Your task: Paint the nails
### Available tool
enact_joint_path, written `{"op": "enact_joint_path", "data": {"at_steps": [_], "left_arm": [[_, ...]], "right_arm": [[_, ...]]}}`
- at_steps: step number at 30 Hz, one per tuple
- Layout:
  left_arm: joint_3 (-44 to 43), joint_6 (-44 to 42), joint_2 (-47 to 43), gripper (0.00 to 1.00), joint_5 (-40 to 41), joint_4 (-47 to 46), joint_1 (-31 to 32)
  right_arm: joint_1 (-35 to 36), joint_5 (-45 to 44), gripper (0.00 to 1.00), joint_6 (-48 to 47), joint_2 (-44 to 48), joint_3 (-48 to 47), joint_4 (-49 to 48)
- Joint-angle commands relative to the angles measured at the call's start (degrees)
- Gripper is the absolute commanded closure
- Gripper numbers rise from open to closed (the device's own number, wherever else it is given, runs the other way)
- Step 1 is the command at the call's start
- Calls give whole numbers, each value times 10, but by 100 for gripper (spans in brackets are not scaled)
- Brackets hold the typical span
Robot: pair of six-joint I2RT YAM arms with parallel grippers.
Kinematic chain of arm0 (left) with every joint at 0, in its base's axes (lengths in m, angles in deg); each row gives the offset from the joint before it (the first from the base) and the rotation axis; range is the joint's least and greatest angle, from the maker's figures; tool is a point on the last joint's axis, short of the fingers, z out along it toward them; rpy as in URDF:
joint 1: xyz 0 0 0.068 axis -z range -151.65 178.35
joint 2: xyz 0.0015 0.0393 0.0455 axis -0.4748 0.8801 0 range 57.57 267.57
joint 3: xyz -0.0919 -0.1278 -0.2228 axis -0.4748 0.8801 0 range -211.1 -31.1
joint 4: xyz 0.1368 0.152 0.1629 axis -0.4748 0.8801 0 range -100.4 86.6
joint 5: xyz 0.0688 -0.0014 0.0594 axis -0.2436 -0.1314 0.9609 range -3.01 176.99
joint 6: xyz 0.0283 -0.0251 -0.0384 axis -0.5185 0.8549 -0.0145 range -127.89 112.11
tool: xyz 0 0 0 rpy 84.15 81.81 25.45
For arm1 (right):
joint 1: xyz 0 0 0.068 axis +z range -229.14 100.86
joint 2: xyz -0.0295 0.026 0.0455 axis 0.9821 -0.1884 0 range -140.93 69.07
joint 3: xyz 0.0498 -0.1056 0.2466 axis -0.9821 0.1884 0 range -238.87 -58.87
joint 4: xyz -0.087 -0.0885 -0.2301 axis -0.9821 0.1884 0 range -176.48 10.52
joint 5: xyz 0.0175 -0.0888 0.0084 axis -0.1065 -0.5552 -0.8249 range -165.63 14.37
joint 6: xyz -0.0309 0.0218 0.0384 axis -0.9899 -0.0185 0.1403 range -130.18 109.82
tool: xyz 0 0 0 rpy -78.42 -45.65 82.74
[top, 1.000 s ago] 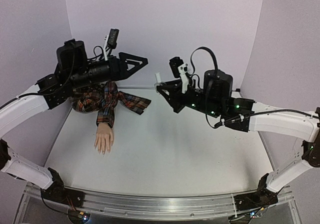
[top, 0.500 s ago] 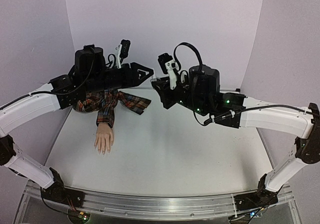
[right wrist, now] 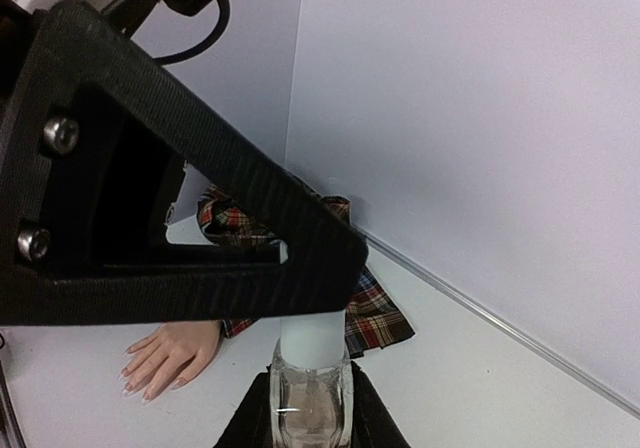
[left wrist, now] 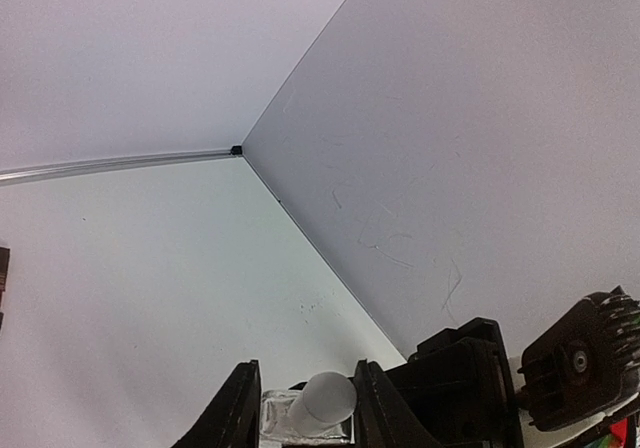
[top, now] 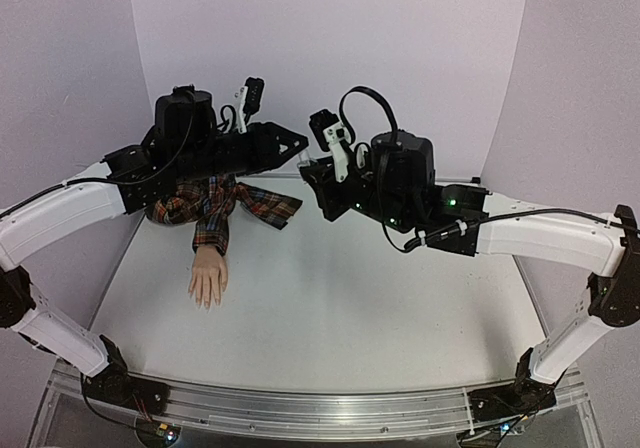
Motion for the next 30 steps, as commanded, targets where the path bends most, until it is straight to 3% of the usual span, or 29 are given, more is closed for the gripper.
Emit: {"op": "enact_joint_path", "data": {"at_steps": [1, 11, 15, 17, 21, 24, 27, 30], "left_arm": [[-26, 3, 5, 68, -20, -19, 6], [-17, -9, 2, 91, -57, -27, 7], [-11, -44, 6, 98, -182, -37, 7], [-11, -65, 14, 100, -273, -35, 7], [0, -83, 24, 100, -460, -61, 6], [37, -13, 23, 100, -606, -210, 7], [79, 68, 14, 100, -684, -354, 9], [64, 15, 3, 100, -700, -288, 9]], "right_arm": [[4, -10, 100, -4, -6, -34, -7], [6, 1, 100, -6, -9, -43, -5], [3, 67, 100, -11, 12, -30, -14], [-7, 181, 100, -16, 31, -20, -16], [-40, 492, 100, -2, 69, 3, -43], [-65, 683, 100, 63, 58, -21, -70], [-70, 783, 100, 115, 44, -46, -85], [-71, 820, 100, 142, 36, -56, -95]]}}
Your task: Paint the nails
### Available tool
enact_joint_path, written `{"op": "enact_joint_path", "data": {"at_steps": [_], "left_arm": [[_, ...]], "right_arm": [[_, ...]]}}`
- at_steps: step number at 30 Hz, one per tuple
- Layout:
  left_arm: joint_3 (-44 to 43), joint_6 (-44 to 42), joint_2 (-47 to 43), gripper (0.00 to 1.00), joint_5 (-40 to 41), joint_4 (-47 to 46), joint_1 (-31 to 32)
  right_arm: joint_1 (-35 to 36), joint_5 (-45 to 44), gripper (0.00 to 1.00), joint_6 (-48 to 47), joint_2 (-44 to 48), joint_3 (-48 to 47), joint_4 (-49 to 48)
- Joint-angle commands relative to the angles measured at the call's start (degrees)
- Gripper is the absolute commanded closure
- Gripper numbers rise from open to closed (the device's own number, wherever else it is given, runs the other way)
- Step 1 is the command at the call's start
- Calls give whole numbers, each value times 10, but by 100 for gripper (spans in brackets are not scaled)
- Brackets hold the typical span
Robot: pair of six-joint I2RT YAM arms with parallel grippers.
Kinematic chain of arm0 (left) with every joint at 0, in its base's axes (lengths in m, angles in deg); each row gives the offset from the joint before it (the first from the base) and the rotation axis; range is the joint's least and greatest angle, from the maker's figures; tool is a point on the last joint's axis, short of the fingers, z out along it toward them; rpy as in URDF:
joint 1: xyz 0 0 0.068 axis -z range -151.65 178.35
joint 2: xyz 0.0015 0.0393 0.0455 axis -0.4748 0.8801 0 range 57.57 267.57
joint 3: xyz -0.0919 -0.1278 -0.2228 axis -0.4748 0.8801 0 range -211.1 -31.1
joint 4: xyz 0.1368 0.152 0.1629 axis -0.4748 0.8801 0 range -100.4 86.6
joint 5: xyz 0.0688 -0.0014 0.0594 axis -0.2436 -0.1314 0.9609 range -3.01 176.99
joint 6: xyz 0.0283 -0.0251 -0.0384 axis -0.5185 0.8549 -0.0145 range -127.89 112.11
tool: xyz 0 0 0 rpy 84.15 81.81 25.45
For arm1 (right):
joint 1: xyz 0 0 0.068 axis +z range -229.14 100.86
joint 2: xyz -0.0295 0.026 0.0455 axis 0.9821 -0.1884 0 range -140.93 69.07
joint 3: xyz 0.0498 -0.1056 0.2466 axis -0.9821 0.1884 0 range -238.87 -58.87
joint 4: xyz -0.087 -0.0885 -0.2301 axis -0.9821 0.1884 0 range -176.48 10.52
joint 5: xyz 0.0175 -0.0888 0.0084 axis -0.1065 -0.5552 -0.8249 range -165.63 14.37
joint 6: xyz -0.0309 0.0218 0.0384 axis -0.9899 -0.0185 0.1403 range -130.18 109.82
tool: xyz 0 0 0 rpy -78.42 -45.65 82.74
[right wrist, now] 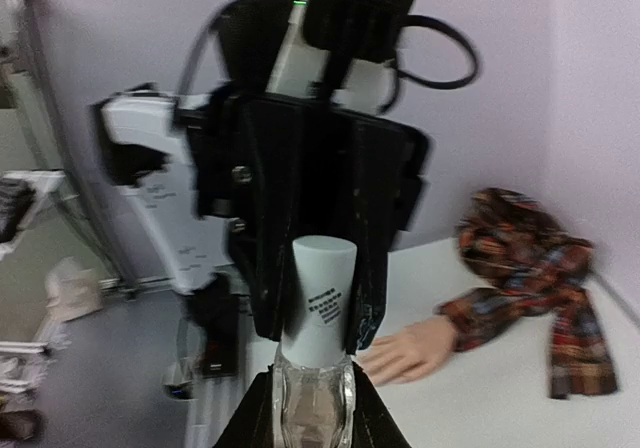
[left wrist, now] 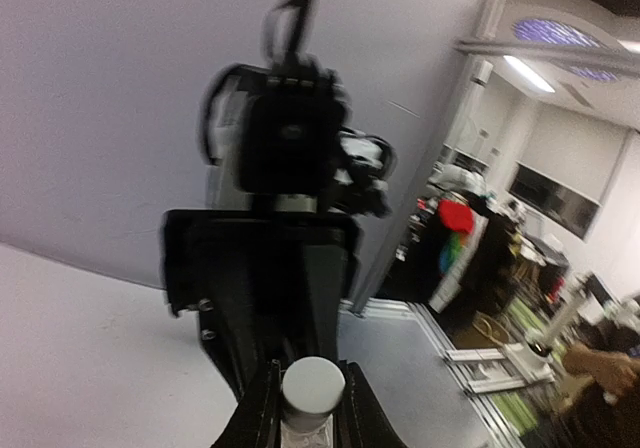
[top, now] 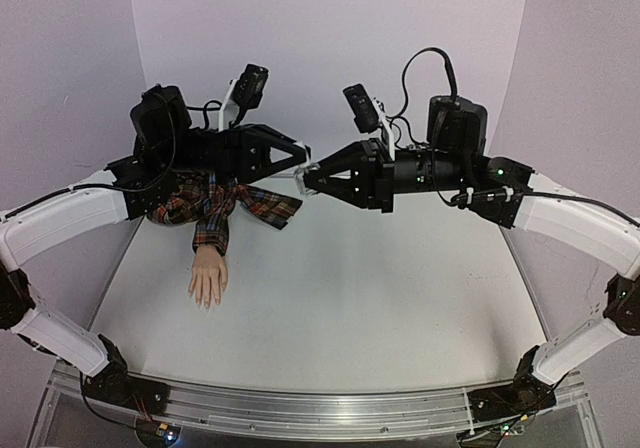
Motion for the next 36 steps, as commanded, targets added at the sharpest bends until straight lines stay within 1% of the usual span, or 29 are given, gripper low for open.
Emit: {"op": "enact_joint_path", "data": {"at_steps": [1, 3, 6, 7, 8, 9, 11, 14, 15, 18, 20, 21, 24, 26, 29, 33, 36], "left_arm": [[-3, 25, 4, 100, -193, 30, 44], [-25, -20, 2, 100, -182, 98, 45], [-39, -42, -5, 100, -154, 146, 44], [-43, -53, -11, 95, -135, 167, 44], [-46, -67, -18, 88, -110, 190, 43], [-46, -77, -27, 79, -80, 219, 43], [-42, -90, -52, 56, -10, 256, 40], [-31, -86, -99, 32, 138, 297, 35], [-28, -80, -112, 29, 189, 310, 33], [-17, -46, -140, 22, 315, 306, 31], [-29, -22, -138, 22, 397, 319, 32], [-37, -10, -133, 22, 420, 324, 32], [-49, 10, -111, 23, 446, 316, 32], [-52, 19, -97, 25, 453, 303, 32], [-60, 25, -76, 28, 465, 292, 34], [-63, 28, -62, 37, 474, 273, 36], [-63, 25, -54, 38, 475, 266, 40]], "right_arm": [[25, 209, 100, 17, -35, -43, -128], [24, 196, 100, 13, -37, -39, -129], [21, 154, 100, -3, -33, -21, -128], [20, 128, 100, -13, -27, -9, -128], [20, 103, 100, -23, -19, 3, -128], [20, 66, 100, -36, -8, 18, -127], [21, -29, 100, -62, 15, 58, -127], [20, -162, 100, -89, 44, 101, -123], [22, -211, 100, -94, 50, 114, -122], [40, -353, 100, -114, 54, 134, -120], [57, -440, 100, -128, 42, 128, -113], [68, -486, 100, -132, 35, 123, -111], [91, -588, 100, -129, 9, 96, -104], [101, -632, 100, -127, -8, 75, -96], [110, -657, 100, -132, -28, 44, -86], [121, -675, 100, -140, -53, 8, -64], [123, -675, 100, -144, -66, -13, -48]]}}
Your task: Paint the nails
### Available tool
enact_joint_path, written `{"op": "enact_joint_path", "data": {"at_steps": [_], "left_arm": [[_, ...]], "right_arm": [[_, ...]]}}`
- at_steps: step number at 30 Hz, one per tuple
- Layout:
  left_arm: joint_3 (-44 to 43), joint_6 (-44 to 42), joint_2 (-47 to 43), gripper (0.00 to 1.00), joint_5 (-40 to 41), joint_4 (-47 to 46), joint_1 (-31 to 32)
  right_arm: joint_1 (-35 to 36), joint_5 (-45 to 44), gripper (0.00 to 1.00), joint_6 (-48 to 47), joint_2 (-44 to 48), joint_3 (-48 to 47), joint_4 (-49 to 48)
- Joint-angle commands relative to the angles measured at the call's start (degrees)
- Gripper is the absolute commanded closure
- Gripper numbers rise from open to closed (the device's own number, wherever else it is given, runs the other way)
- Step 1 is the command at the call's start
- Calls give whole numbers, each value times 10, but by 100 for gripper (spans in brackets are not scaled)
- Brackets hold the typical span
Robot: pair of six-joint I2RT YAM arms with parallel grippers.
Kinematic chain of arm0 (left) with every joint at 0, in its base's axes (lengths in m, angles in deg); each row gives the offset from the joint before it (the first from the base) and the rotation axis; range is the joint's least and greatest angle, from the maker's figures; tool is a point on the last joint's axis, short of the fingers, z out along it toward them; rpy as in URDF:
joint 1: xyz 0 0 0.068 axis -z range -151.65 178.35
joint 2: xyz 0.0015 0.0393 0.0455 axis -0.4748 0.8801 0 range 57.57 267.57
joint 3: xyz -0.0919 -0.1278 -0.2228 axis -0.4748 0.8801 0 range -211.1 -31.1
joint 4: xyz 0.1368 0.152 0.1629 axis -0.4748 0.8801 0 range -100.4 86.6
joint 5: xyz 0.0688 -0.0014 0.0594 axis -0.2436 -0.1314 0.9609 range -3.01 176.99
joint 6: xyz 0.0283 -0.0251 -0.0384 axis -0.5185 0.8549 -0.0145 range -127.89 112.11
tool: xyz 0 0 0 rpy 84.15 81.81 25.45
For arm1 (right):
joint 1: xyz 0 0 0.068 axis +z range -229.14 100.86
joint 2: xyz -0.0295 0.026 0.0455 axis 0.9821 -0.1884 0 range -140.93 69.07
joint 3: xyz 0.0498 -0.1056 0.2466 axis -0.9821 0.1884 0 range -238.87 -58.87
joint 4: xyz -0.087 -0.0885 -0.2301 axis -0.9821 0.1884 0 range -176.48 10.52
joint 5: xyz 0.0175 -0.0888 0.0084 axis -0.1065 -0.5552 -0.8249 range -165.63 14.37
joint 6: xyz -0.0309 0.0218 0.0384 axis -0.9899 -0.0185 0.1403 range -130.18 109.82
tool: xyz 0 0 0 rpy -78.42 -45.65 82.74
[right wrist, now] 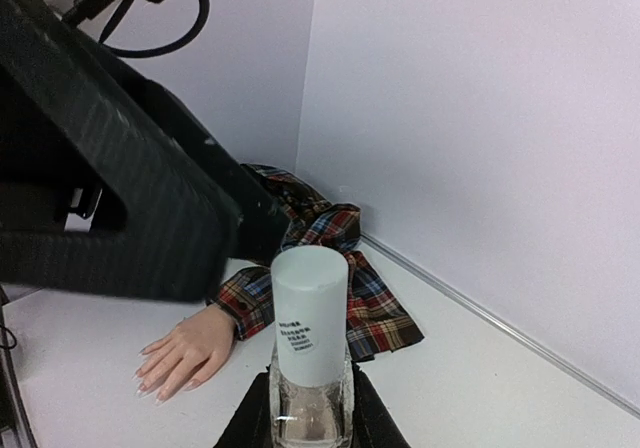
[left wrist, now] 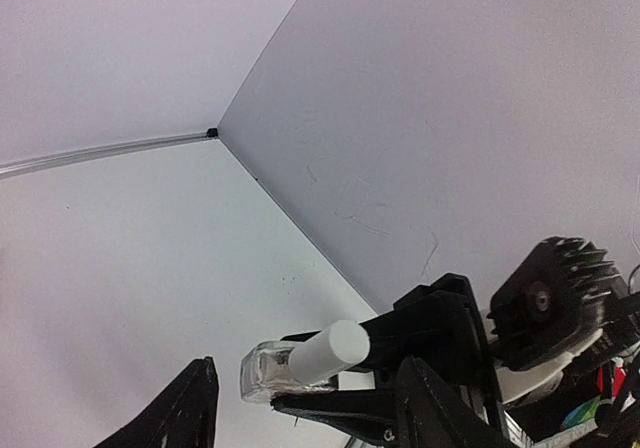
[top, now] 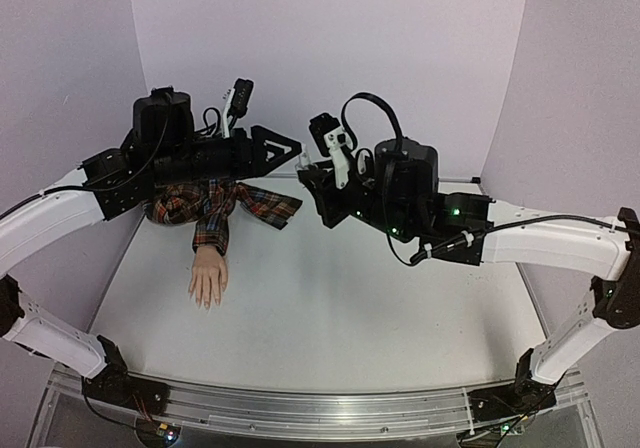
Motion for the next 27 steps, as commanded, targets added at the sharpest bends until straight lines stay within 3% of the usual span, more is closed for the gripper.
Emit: {"op": "enact_joint_path", "data": {"at_steps": [1, 4, 8, 13, 27], "left_arm": [[-31, 2, 3, 38, 22, -41, 6], [-29, -2, 7, 38, 37, -42, 9], [-34, -5, 16, 49, 54, -44, 12], [-48, -15, 31, 54, 60, -37, 24], [-42, -35, 26, 97, 57, -38, 42]], "right_arm": [[6, -42, 100, -13, -14, -52, 11], [10, -36, 100, -14, -20, -58, 16], [13, -35, 100, -14, -26, -62, 18], [15, -33, 100, -14, -31, -75, 28], [19, -15, 100, 0, -28, -91, 37]]}}
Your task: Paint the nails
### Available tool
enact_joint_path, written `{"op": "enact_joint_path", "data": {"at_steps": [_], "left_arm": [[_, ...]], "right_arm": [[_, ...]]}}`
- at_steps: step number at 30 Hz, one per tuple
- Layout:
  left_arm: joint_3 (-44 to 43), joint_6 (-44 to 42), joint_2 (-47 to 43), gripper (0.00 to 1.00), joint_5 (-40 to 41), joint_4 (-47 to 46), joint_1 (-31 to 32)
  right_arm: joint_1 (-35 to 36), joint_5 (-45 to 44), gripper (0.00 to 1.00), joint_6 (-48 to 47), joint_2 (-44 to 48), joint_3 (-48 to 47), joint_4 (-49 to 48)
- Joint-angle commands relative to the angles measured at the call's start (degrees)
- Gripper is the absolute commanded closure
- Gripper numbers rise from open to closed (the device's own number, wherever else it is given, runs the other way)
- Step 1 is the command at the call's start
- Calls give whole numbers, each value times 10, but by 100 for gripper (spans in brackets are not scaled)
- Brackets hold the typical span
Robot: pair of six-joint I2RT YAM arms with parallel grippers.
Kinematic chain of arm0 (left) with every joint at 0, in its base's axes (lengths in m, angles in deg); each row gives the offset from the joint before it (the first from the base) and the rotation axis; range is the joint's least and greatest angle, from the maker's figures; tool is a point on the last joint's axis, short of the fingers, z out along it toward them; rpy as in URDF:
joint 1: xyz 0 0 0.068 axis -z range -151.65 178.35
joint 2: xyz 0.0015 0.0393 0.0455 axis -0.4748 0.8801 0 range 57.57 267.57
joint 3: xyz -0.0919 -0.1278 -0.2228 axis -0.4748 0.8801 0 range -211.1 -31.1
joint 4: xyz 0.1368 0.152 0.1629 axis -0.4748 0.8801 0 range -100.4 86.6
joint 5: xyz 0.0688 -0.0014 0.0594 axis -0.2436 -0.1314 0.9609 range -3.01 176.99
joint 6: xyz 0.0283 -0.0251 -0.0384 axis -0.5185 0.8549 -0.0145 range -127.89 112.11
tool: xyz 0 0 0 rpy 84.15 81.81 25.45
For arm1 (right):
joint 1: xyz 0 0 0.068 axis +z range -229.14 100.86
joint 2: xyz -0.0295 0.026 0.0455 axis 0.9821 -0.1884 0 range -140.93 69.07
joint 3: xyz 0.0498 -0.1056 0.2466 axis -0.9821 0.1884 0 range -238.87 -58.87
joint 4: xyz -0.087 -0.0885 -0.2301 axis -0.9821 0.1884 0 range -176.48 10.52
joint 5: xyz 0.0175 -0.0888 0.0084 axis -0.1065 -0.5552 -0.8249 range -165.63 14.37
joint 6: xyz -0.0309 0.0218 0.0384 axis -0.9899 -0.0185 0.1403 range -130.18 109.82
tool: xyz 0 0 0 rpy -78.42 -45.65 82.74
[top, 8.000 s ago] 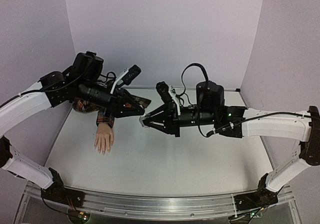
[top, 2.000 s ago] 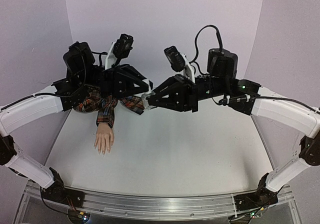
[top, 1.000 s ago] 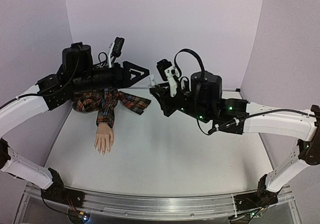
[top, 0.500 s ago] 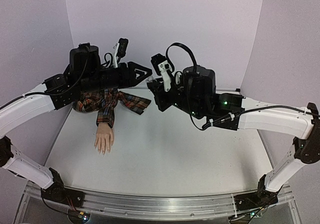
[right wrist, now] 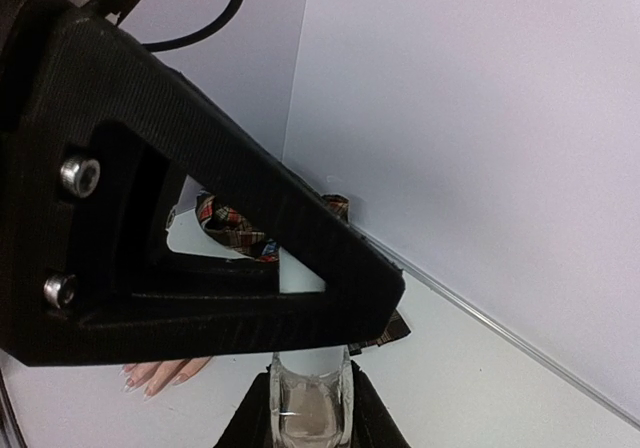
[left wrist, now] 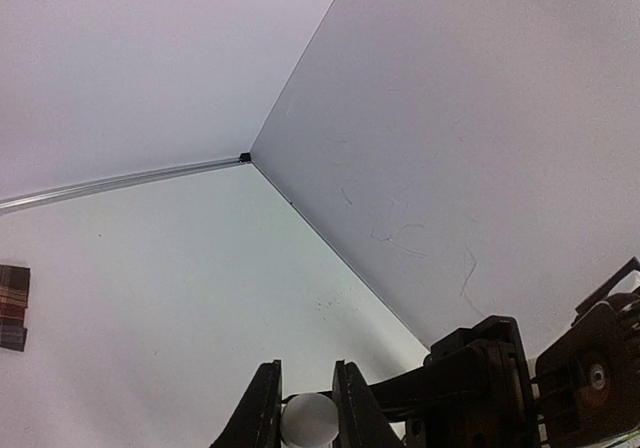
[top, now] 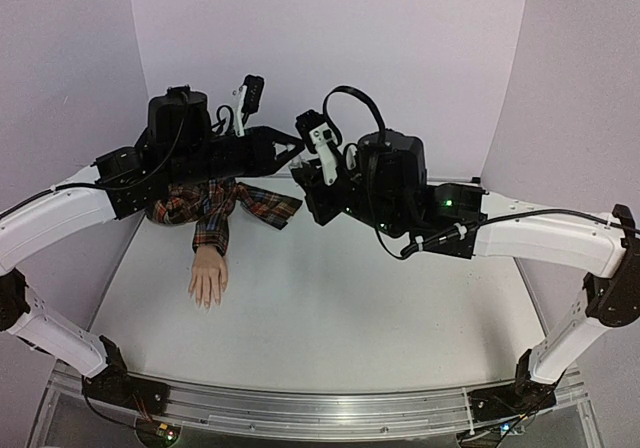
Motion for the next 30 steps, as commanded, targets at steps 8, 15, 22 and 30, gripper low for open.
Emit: {"op": "enact_joint_path", "data": {"at_steps": [8, 15, 22, 30], "left_arm": [[8, -59, -4, 100, -376, -86, 8], [76, 136, 11, 100, -755, -442, 10], [18, 5, 9, 100, -756, -252, 9], [15, -99, -76, 40, -425, -43, -20]], "right_arm": [[-23, 384, 100, 24, 47, -7, -33], [-51, 860, 100, 123, 24, -47, -79], [-71, 841, 100, 121, 50, -4, -92], [-84, 575, 100, 36, 128, 107, -70]]}}
